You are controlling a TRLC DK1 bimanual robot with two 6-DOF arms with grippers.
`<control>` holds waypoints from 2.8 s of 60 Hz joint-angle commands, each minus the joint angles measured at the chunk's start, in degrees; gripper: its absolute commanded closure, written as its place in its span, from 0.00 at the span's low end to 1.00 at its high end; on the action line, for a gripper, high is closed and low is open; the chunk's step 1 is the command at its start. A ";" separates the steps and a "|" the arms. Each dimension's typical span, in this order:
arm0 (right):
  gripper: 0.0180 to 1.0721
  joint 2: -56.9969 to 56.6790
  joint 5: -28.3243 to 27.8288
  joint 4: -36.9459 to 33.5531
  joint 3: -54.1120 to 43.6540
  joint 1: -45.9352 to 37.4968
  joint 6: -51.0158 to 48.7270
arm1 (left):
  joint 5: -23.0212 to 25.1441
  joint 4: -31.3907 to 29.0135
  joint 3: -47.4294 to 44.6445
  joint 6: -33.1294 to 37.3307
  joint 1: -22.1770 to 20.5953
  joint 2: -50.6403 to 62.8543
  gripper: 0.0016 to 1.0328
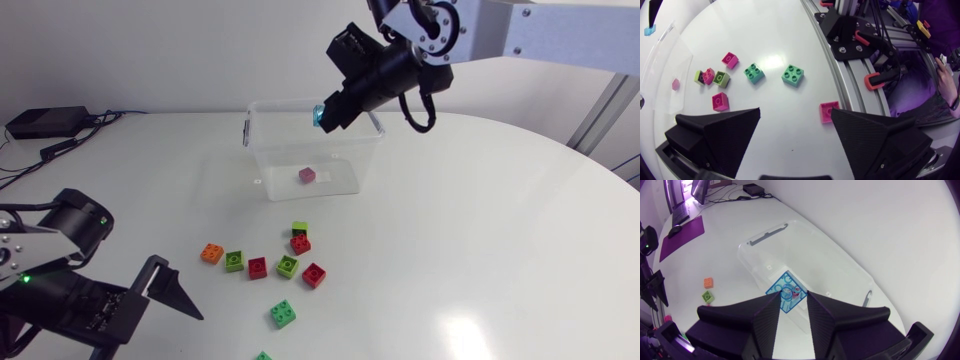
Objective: Place the duplo bricks in the container
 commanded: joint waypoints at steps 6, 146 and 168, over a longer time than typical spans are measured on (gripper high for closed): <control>0.77 5.57 0.67 0.99 4.44 -1.75 2.46 | -0.77 3.10 -4.64 0.29 -1.61 -0.31 0.04; 0.05 -9.37 0.76 3.37 -15.87 -1.40 2.11 | -9.56 24.20 -8.16 -8.94 -11.19 15.07 0.14; 0.08 -12.53 0.23 3.10 -26.15 6.51 4.40 | -9.56 26.22 -6.49 -9.56 -10.93 17.10 0.69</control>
